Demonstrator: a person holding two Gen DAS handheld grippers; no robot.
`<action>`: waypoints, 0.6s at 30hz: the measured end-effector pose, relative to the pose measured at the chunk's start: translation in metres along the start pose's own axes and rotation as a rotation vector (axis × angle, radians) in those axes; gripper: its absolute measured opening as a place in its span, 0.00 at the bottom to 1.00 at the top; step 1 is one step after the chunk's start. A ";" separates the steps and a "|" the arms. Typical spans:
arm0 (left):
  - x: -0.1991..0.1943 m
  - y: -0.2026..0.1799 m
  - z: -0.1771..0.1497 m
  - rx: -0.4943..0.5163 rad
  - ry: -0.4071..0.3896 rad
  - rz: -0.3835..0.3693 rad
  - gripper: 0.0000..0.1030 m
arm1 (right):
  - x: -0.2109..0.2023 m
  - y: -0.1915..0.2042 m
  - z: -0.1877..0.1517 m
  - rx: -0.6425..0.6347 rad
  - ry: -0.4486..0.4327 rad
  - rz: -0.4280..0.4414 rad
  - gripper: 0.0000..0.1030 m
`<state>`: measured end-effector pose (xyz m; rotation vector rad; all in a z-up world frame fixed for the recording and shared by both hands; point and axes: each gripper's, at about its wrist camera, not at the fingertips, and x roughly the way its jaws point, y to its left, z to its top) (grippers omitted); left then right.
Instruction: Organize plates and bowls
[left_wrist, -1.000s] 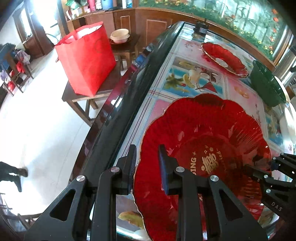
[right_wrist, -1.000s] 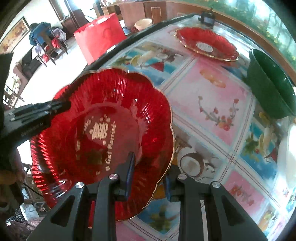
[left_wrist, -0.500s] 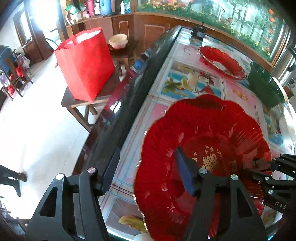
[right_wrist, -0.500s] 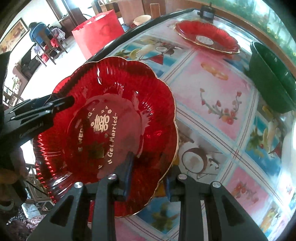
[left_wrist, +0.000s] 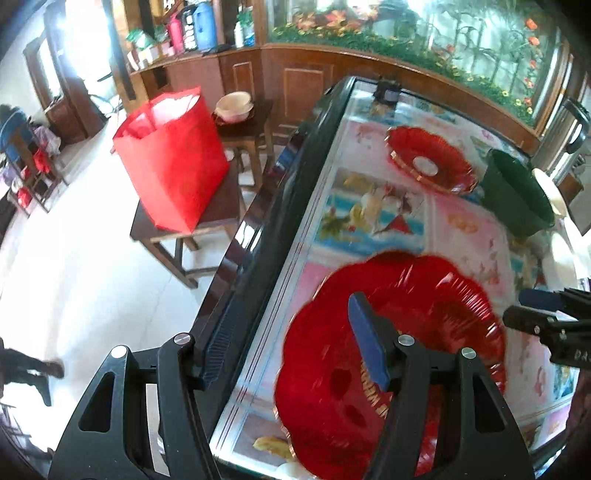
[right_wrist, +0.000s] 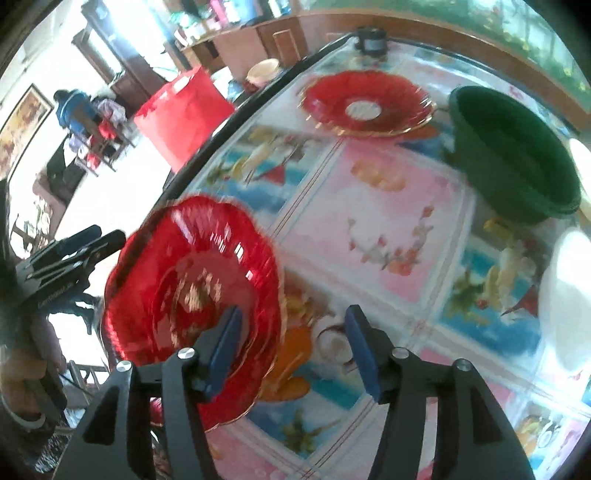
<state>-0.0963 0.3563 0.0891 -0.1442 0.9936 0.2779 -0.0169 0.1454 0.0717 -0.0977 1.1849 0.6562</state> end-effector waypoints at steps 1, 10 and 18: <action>-0.001 -0.002 0.008 0.013 -0.003 -0.003 0.62 | -0.001 -0.005 0.004 0.013 -0.009 0.000 0.58; 0.012 -0.010 0.070 0.083 -0.013 -0.021 0.63 | -0.009 -0.038 0.045 0.095 -0.071 0.010 0.61; 0.052 -0.016 0.117 0.140 0.020 -0.025 0.63 | 0.004 -0.052 0.068 0.156 -0.073 0.041 0.62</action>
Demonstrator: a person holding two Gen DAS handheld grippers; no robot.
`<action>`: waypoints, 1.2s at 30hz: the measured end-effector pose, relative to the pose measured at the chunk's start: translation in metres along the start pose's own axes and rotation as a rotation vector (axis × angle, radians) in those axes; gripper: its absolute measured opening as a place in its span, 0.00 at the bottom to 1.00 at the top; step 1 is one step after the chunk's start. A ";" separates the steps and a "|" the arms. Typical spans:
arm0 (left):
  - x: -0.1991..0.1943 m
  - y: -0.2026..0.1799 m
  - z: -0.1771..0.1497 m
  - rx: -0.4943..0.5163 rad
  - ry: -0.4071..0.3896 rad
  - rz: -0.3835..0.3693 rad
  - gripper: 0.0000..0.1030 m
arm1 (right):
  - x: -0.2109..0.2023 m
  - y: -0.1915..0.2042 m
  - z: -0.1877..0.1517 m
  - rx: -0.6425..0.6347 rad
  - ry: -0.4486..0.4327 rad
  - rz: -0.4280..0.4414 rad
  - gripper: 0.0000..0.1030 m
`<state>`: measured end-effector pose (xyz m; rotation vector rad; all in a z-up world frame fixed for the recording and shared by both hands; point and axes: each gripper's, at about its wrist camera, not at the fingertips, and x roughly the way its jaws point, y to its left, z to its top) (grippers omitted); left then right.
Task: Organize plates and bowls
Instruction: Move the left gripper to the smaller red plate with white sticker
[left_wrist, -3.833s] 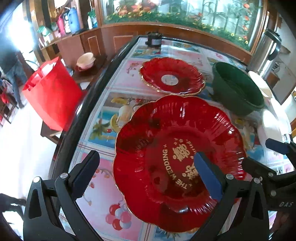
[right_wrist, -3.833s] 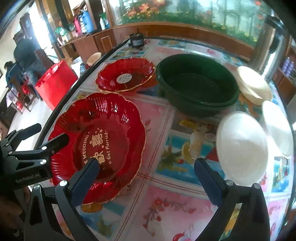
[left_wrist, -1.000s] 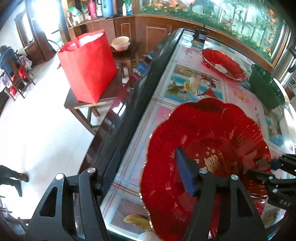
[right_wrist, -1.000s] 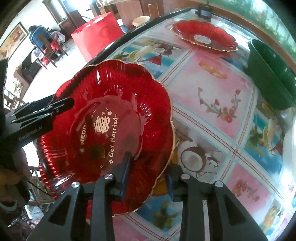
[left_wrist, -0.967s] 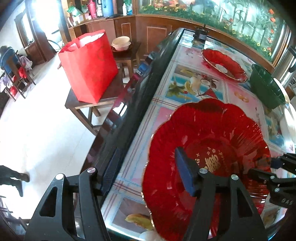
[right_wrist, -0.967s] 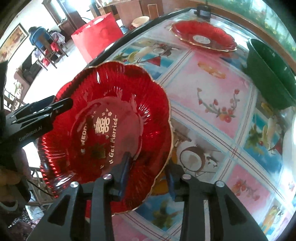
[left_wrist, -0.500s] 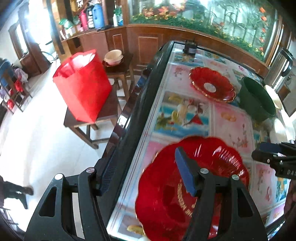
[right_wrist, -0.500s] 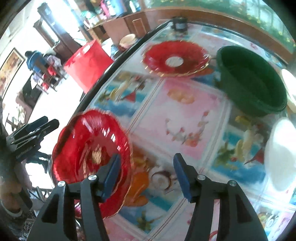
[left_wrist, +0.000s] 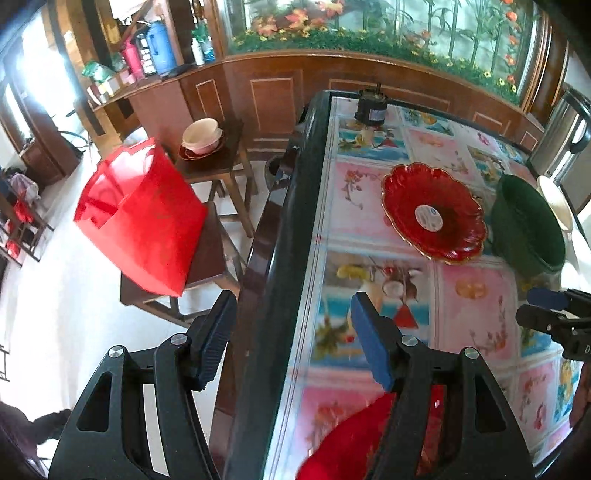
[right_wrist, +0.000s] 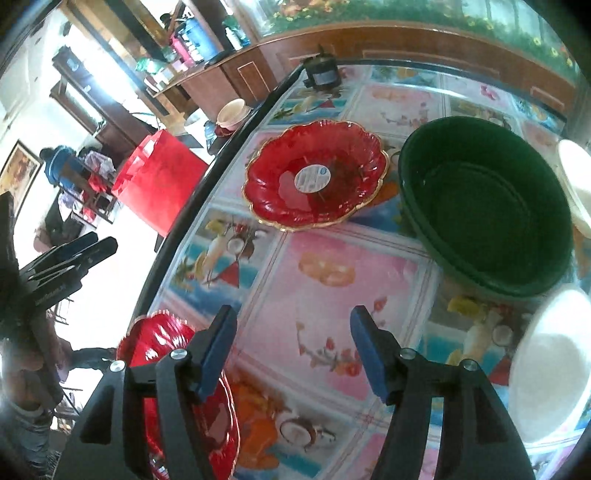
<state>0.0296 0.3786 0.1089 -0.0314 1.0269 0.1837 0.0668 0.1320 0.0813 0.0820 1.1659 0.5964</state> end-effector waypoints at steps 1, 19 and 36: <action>0.006 0.001 0.006 0.003 0.005 0.000 0.63 | 0.003 -0.002 0.002 0.010 0.001 -0.003 0.62; 0.107 -0.037 0.085 0.065 0.060 -0.093 0.63 | 0.040 -0.041 0.050 0.159 -0.052 -0.045 0.65; 0.125 -0.044 0.103 0.059 0.073 -0.129 0.63 | 0.048 -0.040 0.052 0.238 -0.049 -0.015 0.70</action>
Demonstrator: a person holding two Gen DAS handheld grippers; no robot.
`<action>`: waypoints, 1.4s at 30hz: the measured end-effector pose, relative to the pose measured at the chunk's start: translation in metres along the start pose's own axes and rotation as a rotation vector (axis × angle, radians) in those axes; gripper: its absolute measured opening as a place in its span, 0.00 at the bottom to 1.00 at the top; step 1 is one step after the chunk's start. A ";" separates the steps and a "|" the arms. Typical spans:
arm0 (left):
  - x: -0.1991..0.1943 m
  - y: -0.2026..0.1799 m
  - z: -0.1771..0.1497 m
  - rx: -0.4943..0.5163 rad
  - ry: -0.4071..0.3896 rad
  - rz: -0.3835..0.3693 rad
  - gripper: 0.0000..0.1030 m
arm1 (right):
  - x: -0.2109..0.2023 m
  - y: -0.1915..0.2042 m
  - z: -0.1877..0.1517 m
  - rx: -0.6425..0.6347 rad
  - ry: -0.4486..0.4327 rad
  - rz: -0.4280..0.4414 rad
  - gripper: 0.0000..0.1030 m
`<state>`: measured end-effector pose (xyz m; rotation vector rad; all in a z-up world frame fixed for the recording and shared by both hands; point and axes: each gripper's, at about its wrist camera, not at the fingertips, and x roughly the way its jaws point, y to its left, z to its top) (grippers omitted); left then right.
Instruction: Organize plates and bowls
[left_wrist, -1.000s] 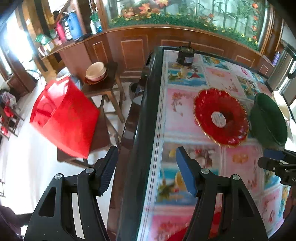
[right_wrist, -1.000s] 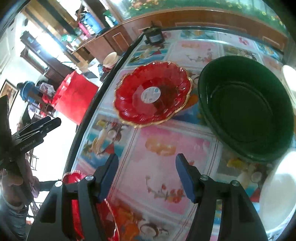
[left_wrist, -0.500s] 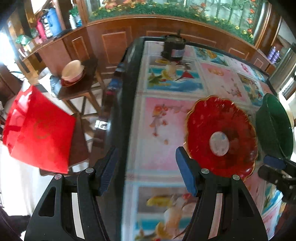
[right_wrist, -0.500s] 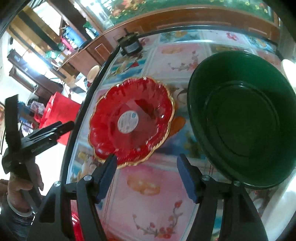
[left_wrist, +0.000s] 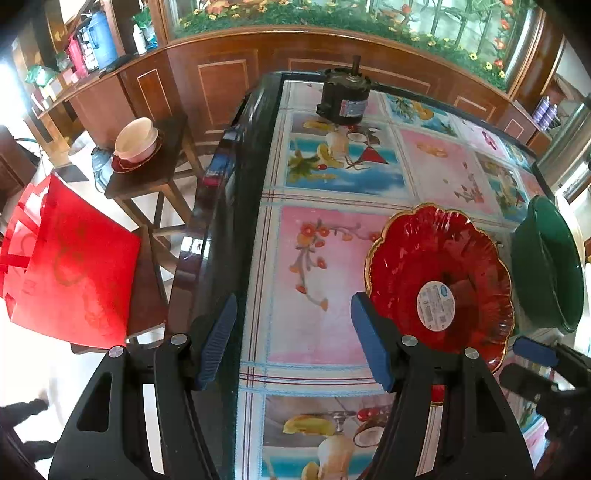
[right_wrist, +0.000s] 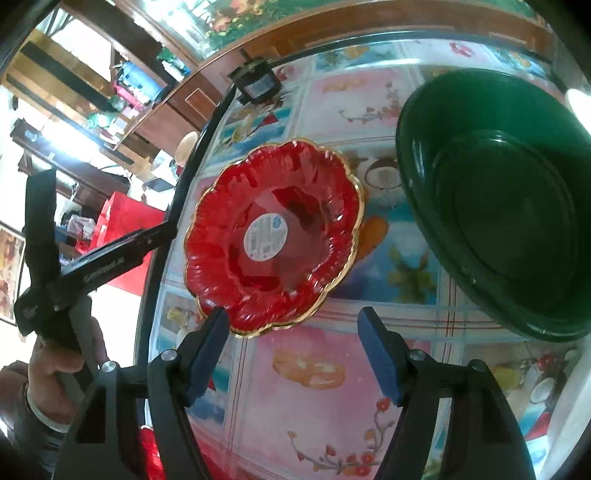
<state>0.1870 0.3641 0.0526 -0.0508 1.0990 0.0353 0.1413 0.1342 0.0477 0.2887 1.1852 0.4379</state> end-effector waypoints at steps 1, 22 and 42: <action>0.001 0.000 0.000 0.000 -0.002 0.001 0.63 | 0.001 0.000 0.001 -0.002 -0.006 -0.009 0.70; 0.018 -0.013 0.011 -0.014 -0.009 -0.043 0.63 | 0.011 -0.016 0.005 0.049 -0.052 -0.059 0.70; 0.032 -0.024 0.016 0.004 0.017 -0.095 0.63 | 0.013 -0.012 0.011 0.035 -0.072 -0.068 0.67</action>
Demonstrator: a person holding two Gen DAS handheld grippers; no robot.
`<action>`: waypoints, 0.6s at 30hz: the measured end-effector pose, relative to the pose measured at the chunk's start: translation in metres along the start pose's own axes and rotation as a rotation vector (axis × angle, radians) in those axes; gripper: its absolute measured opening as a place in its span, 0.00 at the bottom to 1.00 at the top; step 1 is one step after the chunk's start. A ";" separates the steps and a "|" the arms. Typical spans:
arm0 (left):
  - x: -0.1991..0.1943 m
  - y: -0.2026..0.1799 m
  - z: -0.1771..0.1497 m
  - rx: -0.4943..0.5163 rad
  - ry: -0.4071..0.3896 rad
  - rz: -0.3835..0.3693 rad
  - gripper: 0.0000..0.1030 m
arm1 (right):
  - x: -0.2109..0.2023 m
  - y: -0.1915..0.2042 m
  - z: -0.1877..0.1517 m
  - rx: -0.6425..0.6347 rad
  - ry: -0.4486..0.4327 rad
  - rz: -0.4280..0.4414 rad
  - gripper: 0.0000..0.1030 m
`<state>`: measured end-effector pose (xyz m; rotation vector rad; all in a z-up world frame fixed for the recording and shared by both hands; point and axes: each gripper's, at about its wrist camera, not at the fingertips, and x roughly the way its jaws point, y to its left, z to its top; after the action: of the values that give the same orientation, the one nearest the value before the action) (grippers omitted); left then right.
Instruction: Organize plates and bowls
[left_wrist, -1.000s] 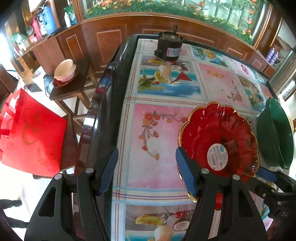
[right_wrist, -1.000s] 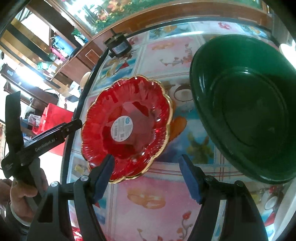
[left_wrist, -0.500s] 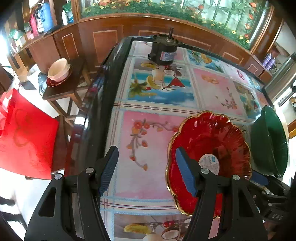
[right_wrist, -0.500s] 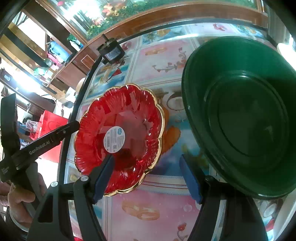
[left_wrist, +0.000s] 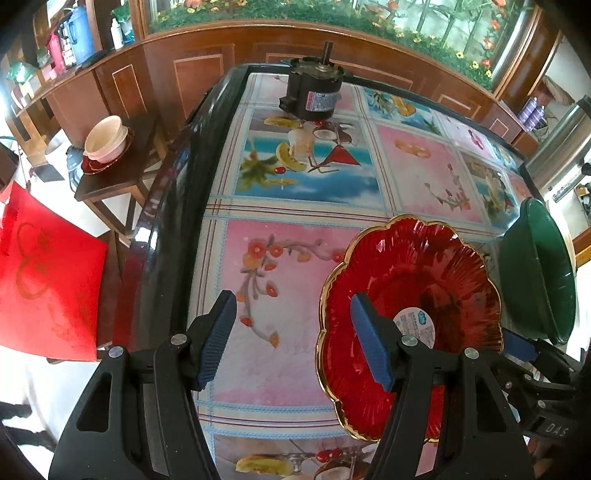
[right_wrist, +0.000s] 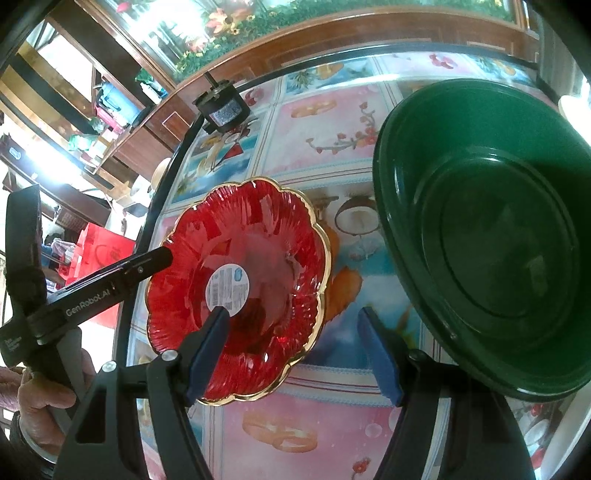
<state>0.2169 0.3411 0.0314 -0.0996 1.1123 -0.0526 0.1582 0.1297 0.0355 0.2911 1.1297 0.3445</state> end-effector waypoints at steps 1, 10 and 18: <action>0.001 -0.001 0.000 0.000 0.004 0.000 0.63 | 0.001 0.000 0.001 -0.002 -0.001 0.001 0.66; 0.012 -0.010 -0.005 0.019 0.037 -0.023 0.48 | 0.005 0.002 0.003 -0.016 0.008 0.008 0.39; -0.001 -0.014 -0.008 0.025 0.004 0.019 0.17 | 0.004 0.014 -0.002 -0.093 0.018 0.001 0.20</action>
<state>0.2094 0.3272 0.0300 -0.0668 1.1162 -0.0493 0.1563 0.1445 0.0376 0.2067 1.1276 0.3996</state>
